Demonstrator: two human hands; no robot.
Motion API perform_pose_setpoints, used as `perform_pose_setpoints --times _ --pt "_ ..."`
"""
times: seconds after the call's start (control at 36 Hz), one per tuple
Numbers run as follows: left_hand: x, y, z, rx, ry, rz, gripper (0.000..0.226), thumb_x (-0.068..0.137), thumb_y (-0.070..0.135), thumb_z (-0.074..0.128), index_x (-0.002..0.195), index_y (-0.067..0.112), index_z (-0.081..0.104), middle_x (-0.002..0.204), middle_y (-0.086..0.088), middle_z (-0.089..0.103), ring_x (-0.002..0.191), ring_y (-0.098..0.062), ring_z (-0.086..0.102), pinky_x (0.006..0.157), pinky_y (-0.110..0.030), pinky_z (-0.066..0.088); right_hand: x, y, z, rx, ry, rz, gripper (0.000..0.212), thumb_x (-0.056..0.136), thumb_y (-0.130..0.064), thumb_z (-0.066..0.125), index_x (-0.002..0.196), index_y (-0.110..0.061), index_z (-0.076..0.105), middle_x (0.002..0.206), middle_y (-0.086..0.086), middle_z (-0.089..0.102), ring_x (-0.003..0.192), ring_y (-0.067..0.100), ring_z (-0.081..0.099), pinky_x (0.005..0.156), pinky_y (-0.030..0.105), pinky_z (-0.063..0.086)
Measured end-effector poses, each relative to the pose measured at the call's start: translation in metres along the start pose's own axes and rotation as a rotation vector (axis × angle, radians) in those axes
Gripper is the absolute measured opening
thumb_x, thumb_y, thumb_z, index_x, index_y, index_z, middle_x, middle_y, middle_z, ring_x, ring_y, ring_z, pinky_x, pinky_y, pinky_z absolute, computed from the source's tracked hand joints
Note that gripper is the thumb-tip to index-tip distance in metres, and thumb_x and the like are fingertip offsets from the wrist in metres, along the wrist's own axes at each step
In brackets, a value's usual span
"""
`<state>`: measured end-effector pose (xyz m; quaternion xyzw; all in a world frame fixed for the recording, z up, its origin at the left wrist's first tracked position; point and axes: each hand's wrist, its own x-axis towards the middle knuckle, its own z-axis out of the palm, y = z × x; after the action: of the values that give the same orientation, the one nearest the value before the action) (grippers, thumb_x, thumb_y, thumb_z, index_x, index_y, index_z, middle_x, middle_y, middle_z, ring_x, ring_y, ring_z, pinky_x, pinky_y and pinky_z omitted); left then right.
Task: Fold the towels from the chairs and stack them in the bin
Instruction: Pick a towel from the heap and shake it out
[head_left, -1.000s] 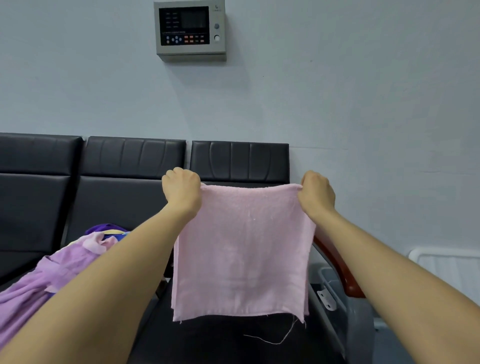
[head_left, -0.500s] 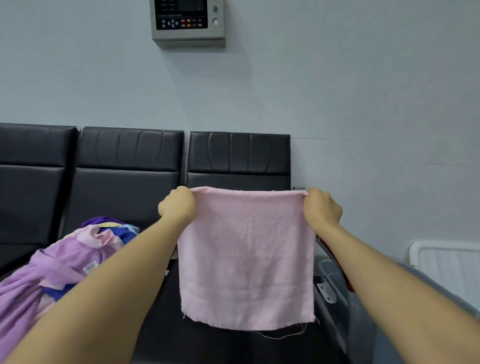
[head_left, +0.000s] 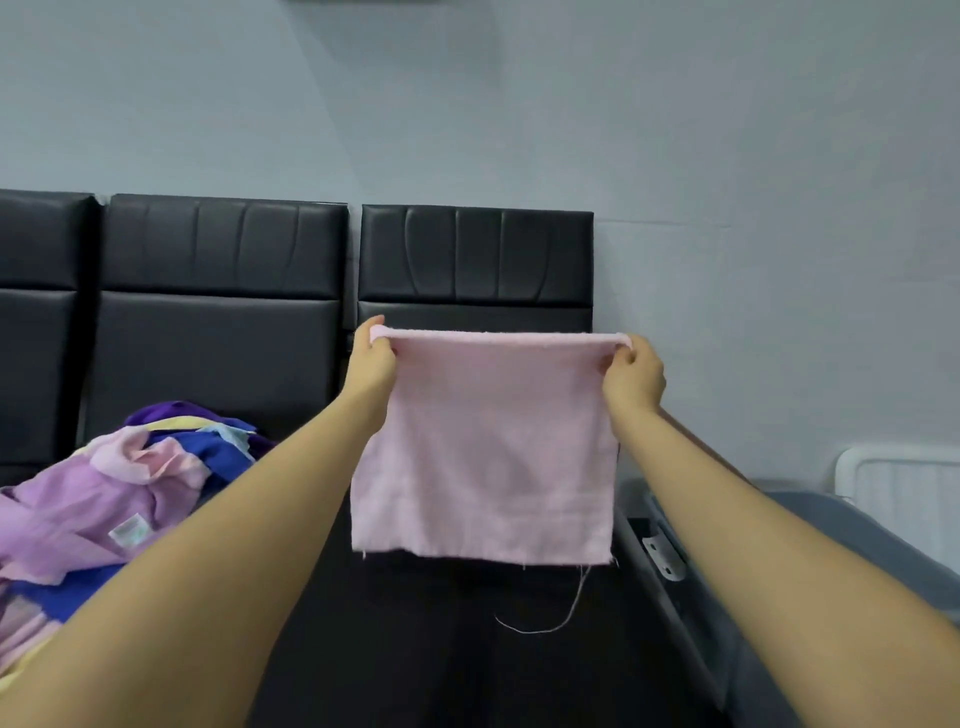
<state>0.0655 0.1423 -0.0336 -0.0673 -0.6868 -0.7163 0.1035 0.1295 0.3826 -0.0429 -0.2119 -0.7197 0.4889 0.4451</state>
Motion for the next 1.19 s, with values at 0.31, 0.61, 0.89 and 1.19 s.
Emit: perform_pose_setpoints --times 0.31,0.61,0.89,1.19 --pt "-0.020 -0.043 -0.018 -0.098 0.132 0.084 0.026 0.094 0.019 0.035 0.109 0.024 0.054 0.113 0.003 0.056 0.111 -0.020 0.052 0.095 -0.037 0.044 -0.028 0.024 0.005 0.105 -0.092 -0.070 0.027 0.099 -0.015 0.031 0.104 -0.017 0.057 0.101 0.000 0.059 0.091 0.016 0.054 0.074 0.027 0.041" --pt "-0.068 -0.085 -0.039 0.445 0.298 -0.033 0.030 0.095 0.022 0.033 0.095 0.012 0.061 0.128 -0.007 0.043 0.099 -0.032 0.047 0.093 -0.035 0.030 -0.073 0.055 -0.015 -0.112 -0.060 0.107 0.034 0.095 -0.011 0.032 0.065 -0.018 0.044 0.101 0.013 0.051 0.091 0.025 0.048 0.077 0.032 0.036" --pt "-0.070 -0.108 -0.048 0.569 0.157 -0.155 0.024 0.091 0.021 0.046 0.102 0.005 0.059 0.097 -0.011 0.060 0.088 -0.031 0.056 0.076 -0.036 0.046 -0.088 0.072 -0.017 -0.351 -0.180 0.335 0.028 0.095 -0.026 0.041 0.097 -0.005 0.059 0.110 0.013 0.057 0.107 0.032 0.050 0.092 0.040 0.041" --pt "-0.053 -0.169 -0.043 0.734 0.049 -0.328 0.027 0.094 0.004 0.038 0.112 -0.005 0.057 0.110 -0.022 0.058 0.078 -0.027 0.048 0.066 -0.031 0.040 -0.086 0.116 0.019 -0.483 -0.317 0.493 0.034 0.096 -0.013 0.050 0.126 0.000 0.050 0.125 0.018 0.053 0.112 0.034 0.053 0.094 0.040 0.042"
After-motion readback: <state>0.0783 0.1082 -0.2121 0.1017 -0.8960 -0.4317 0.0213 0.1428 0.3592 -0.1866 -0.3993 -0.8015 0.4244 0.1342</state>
